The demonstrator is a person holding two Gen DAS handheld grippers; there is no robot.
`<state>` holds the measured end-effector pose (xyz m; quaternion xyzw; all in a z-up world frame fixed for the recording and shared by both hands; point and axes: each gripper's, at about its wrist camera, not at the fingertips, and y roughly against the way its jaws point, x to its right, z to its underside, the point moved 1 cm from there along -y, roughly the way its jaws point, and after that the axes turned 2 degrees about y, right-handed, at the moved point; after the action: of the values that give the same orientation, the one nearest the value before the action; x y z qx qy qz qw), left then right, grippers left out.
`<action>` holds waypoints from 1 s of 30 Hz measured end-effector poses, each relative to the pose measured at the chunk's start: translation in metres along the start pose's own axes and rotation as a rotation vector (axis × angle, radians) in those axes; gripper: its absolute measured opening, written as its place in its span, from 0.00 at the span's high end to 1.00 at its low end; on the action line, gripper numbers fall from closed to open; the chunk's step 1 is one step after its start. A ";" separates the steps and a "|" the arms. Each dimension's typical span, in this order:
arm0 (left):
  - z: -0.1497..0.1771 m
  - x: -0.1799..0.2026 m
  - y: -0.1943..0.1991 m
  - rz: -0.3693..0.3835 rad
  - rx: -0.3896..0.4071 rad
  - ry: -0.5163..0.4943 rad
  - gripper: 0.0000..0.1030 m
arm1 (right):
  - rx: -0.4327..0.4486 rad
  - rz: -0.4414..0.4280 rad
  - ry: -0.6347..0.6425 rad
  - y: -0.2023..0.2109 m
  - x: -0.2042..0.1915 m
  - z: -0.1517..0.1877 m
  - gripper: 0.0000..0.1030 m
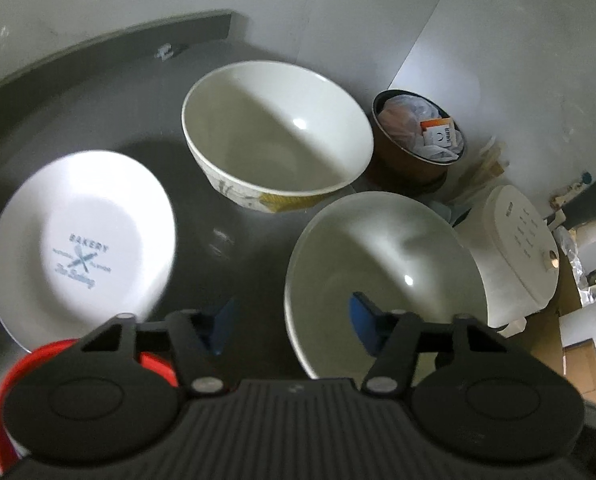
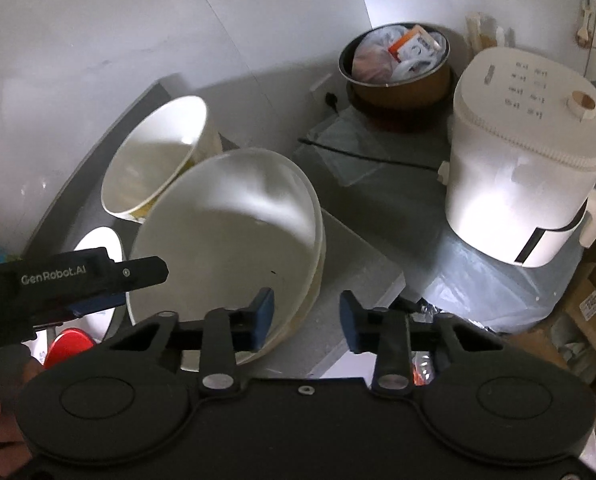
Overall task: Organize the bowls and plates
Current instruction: 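Close both grippers on the rim of the plain white bowl, then lift the plain white bowl with both grippers over the red bowl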
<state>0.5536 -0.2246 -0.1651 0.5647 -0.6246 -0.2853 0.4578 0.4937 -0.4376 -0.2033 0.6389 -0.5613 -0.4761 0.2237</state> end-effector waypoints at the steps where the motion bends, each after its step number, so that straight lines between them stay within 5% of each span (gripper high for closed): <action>1: -0.001 0.001 -0.002 0.002 -0.004 0.006 0.54 | -0.003 -0.008 -0.005 -0.002 0.001 -0.001 0.69; 9: 0.004 0.002 -0.020 -0.007 -0.060 0.041 0.89 | -0.005 0.000 -0.001 -0.008 -0.003 -0.002 0.79; 30: 0.004 -0.007 0.047 0.052 0.058 0.017 0.90 | 0.152 -0.001 0.053 0.057 -0.041 0.006 0.79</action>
<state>0.5285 -0.2087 -0.1272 0.5636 -0.6432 -0.2502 0.4539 0.4634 -0.4133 -0.1445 0.6666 -0.5895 -0.4152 0.1892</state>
